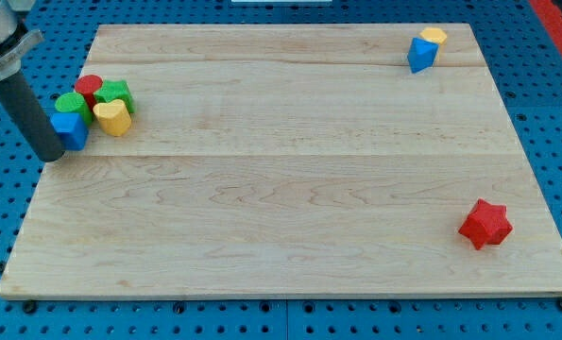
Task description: Push the red star slightly to the left
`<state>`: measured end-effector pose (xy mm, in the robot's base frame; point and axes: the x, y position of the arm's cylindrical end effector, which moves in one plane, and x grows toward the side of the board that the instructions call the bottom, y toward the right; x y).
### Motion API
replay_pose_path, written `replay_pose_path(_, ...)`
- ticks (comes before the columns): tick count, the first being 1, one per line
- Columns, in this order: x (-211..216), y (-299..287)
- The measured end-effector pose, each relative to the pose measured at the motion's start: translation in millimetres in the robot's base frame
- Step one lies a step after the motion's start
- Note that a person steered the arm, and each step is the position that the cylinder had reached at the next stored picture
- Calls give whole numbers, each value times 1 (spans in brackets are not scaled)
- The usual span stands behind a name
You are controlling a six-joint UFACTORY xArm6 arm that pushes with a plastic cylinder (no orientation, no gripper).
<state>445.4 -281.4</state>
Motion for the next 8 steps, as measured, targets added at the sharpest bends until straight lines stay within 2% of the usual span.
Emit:
replay_pose_path(1,40,22)
replay_pose_path(2,73,95)
replay_pose_path(3,61,181)
replay_pose_path(4,28,270)
replay_pose_path(5,18,377)
replay_pose_path(6,28,488)
replay_pose_path(7,64,585)
replay_pose_path(8,110,626)
